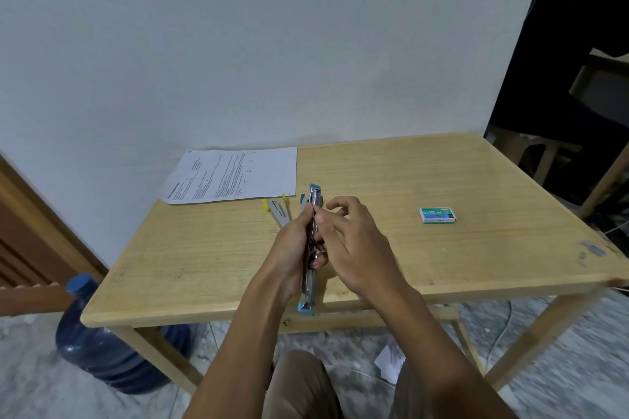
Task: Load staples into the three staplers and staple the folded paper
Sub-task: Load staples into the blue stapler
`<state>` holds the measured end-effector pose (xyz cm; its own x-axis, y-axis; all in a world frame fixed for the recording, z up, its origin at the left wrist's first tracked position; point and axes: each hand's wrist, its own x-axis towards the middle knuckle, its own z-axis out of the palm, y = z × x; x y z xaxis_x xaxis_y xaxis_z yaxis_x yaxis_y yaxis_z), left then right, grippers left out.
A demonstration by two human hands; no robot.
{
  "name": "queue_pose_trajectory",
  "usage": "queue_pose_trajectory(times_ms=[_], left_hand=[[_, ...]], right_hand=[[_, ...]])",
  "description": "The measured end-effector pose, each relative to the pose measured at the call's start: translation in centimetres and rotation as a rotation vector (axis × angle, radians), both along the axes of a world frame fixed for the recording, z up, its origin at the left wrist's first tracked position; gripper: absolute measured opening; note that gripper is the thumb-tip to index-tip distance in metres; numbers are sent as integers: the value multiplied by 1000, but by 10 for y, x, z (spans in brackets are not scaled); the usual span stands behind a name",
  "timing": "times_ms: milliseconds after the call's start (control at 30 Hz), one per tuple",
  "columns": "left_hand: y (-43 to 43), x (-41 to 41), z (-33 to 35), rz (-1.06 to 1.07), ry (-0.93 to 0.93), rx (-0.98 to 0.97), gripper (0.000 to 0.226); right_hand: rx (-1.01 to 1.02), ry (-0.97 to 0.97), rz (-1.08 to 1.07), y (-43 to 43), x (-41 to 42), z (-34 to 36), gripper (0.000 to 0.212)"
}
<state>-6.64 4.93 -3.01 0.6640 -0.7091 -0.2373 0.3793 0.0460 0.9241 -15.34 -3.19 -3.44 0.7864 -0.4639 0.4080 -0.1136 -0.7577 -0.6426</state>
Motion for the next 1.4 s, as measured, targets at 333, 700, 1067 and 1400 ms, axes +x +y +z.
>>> queue_pose_trajectory(times_ms=[333,700,1067,1400], left_hand=[[-4,-4,-1,-30,75,-26,40],[-3,-1,12,-40,-80,110,38],[-6,-2,16,38,-1241,672,37],[-9,4,-10,34,-848,560,28]], right_hand=[[37,-64,3,-12,-2,-7,47],[1532,-409,-73,-10,17,-6,43],[2162,-487,-73,5,35,-2,39],[395,36,-253,-72,27,-23,25]])
